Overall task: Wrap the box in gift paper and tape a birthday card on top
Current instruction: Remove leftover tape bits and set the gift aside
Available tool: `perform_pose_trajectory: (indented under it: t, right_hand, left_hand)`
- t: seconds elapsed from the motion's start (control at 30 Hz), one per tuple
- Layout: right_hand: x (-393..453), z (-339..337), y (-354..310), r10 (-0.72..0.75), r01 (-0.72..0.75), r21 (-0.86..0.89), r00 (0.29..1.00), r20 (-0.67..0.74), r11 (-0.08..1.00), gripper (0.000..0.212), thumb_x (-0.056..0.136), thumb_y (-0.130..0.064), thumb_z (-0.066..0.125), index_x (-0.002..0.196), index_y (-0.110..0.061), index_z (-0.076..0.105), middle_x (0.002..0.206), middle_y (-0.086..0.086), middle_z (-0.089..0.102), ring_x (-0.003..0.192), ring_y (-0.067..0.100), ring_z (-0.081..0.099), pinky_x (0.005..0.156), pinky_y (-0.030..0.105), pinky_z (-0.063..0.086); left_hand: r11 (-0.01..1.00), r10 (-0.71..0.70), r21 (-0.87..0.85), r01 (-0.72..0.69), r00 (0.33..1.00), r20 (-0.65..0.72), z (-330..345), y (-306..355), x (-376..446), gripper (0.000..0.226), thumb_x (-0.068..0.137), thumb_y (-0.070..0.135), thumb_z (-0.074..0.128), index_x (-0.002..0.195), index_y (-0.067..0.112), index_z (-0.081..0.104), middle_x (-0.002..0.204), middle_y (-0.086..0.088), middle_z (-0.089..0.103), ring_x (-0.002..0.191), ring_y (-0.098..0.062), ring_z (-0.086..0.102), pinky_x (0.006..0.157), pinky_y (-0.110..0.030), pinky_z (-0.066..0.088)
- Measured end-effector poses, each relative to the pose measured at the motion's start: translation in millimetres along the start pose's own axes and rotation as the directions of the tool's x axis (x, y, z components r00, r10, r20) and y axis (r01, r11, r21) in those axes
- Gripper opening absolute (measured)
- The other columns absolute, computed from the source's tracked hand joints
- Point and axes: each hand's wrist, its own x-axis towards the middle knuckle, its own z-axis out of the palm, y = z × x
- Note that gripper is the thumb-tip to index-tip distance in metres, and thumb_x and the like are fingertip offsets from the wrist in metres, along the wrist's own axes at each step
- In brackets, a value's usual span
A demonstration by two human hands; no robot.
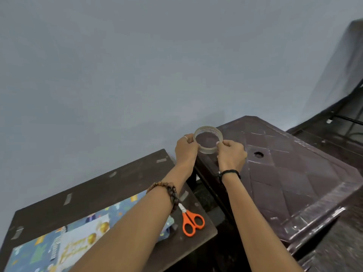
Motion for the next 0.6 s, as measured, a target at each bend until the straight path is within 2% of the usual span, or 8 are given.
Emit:
perform_pose_trajectory:
  t: [0.1, 0.17, 0.2, 0.27, 0.37, 0.47, 0.53, 0.6]
  right_hand:
    - [14.4, -11.9, 8.6, 0.017, -0.018, -0.049, 1.000, -0.025, 0.999, 0.022, 0.089, -0.019, 0.057, 0.083, -0.001, 0.069, 0.073, 0.007, 0.063, 0.068, 0.021, 0.053, 0.062, 0.027, 0.040]
    - [19.4, -16.7, 11.4, 0.028, -0.029, -0.078, 1.000, -0.013, 0.997, 0.021, 0.090, -0.019, 0.057, 0.088, -0.002, 0.069, 0.077, 0.009, 0.065, 0.069, 0.020, 0.052, 0.062, 0.027, 0.040]
    - [21.9, -18.8, 13.3, 0.034, -0.034, -0.086, 0.999, -0.001, 0.996, 0.021, 0.090, -0.019, 0.056, 0.089, -0.002, 0.069, 0.079, 0.011, 0.067, 0.070, 0.022, 0.055, 0.062, 0.027, 0.040]
    - [22.8, -21.3, 13.1, 0.036, -0.034, -0.103, 0.999, 0.019, 0.994, 0.020, 0.090, -0.018, 0.056, 0.095, -0.003, 0.068, 0.087, 0.011, 0.068, 0.076, 0.024, 0.059, 0.064, 0.026, 0.040]
    - [9.7, -23.4, 3.1, -0.045, 0.053, -0.193, 0.998, 0.045, 0.980, 0.025, 0.090, -0.018, 0.054, 0.113, -0.014, 0.063, 0.111, 0.005, 0.063, 0.096, 0.024, 0.058, 0.072, 0.028, 0.038]
    - [-19.7, -21.5, 0.2, -0.117, 0.163, -0.296, 0.979, 0.166, 0.941, 0.023, 0.089, -0.018, 0.052, 0.108, -0.022, 0.065, 0.110, 0.005, 0.064, 0.101, 0.027, 0.059, 0.076, 0.030, 0.042]
    - [-42.5, -17.5, 5.1, -0.101, 0.236, -0.398, 0.938, 0.330, 0.887, 0.022, 0.087, -0.018, 0.050, 0.099, -0.020, 0.069, 0.104, 0.008, 0.066, 0.097, 0.031, 0.061, 0.076, 0.032, 0.046]
    - [-63.2, -16.6, 10.4, -0.028, 0.298, -0.500, 0.878, 0.477, 0.813, 0.023, 0.088, -0.016, 0.049, 0.102, -0.012, 0.066, 0.107, 0.011, 0.066, 0.101, 0.033, 0.061, 0.079, 0.034, 0.048]
  left_hand:
    - [0.999, -0.012, 0.047, 0.008, 0.997, 0.076, 19.1, -2.1, 9.6, 0.022, 0.085, -0.004, 0.052, 0.096, 0.011, 0.063, 0.084, 0.002, 0.062, 0.083, -0.015, 0.057, 0.073, -0.024, 0.048]
    - [0.994, -0.050, 0.103, 0.039, 0.993, 0.108, 25.5, -5.9, 14.3, 0.014, 0.086, 0.001, 0.055, 0.088, 0.013, 0.060, 0.090, -0.001, 0.061, 0.090, -0.016, 0.055, 0.077, -0.024, 0.044]
    - [0.990, -0.062, 0.131, 0.045, 0.990, 0.124, 28.2, -8.2, 16.3, 0.012, 0.086, 0.004, 0.057, 0.092, 0.013, 0.061, 0.100, -0.003, 0.062, 0.097, -0.017, 0.055, 0.082, -0.025, 0.043]
    - [0.980, -0.068, 0.194, 0.038, 0.986, 0.150, 29.8, -11.7, 18.0, 0.029, 0.086, 0.007, 0.058, 0.115, 0.010, 0.059, 0.119, -0.006, 0.060, 0.112, -0.020, 0.054, 0.090, -0.026, 0.041]
    - [0.909, 0.047, 0.398, -0.121, 0.981, 0.190, 14.5, -11.4, 7.1, 0.046, 0.086, 0.006, 0.059, 0.131, 0.007, 0.048, 0.129, -0.007, 0.053, 0.120, -0.020, 0.049, 0.091, -0.020, 0.036]
    - [0.723, 0.182, 0.604, -0.336, 0.936, 0.302, -17.7, -16.3, -13.8, 0.023, 0.084, 0.004, 0.058, 0.103, 0.014, 0.063, 0.108, -0.004, 0.063, 0.096, -0.014, 0.057, 0.078, -0.017, 0.043]
    - [0.611, 0.179, 0.689, -0.390, 0.916, 0.359, -41.3, -29.9, -28.2, 0.018, 0.080, 0.008, 0.059, 0.078, 0.025, 0.064, 0.090, 0.001, 0.066, 0.089, -0.016, 0.059, 0.078, -0.028, 0.048]
    - [0.449, 0.160, 0.793, -0.412, 0.910, 0.382, -59.2, -44.4, -45.4, 0.017, 0.080, 0.015, 0.059, 0.070, 0.027, 0.066, 0.084, 0.000, 0.068, 0.091, -0.021, 0.059, 0.080, -0.037, 0.049]
